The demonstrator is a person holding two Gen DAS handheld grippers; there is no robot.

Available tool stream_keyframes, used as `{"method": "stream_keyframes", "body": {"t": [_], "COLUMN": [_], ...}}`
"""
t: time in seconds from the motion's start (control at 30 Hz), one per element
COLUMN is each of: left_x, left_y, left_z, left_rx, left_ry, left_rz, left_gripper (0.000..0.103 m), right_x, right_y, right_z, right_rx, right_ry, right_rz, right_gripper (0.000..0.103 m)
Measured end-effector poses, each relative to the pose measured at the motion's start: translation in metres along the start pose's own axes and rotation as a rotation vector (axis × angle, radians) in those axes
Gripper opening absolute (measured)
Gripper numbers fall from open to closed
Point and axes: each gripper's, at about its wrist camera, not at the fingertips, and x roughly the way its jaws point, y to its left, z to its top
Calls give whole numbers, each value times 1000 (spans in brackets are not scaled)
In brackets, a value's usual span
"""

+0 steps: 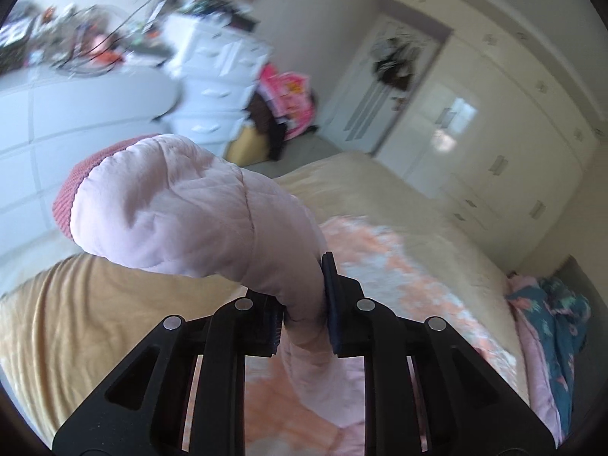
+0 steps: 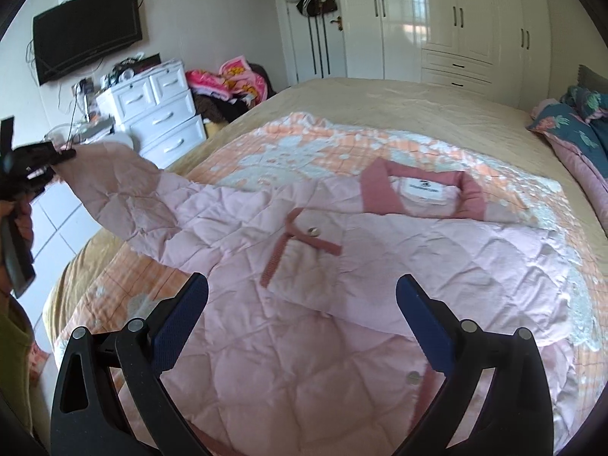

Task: Fold large clothes
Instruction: 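Lift the sleeve with the left tool and fold it across the jacket front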

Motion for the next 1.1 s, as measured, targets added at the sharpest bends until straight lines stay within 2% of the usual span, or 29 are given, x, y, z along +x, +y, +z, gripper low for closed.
{"method": "stream_keyframes", "body": {"t": [0.23, 0.47, 0.73, 0.93, 1.1], "left_x": [-27, -41, -31, -13, -8], "left_y": [-82, -154, -214, -262, -300], "left_z": [-3, -32, -60, -97, -139], "left_rx": [127, 242, 325, 416, 499], "left_ry": [-15, -1, 48, 100, 132], "left_rz": [-96, -168, -240, -268, -283], "left_gripper": [9, 8, 7, 7, 7], "right_x": [-31, -61, -103, -133, -146], "right_y": [-28, -53, -105, -149, -185], "right_z": [-4, -9, -25, -54, -76], "right_rx": [51, 94, 174, 247, 328], "right_ry": [-33, -65, -56, -64, -68], "right_rz": [-7, -33, -146, -221, -249], "right_gripper": [99, 99, 99, 99, 99]}}
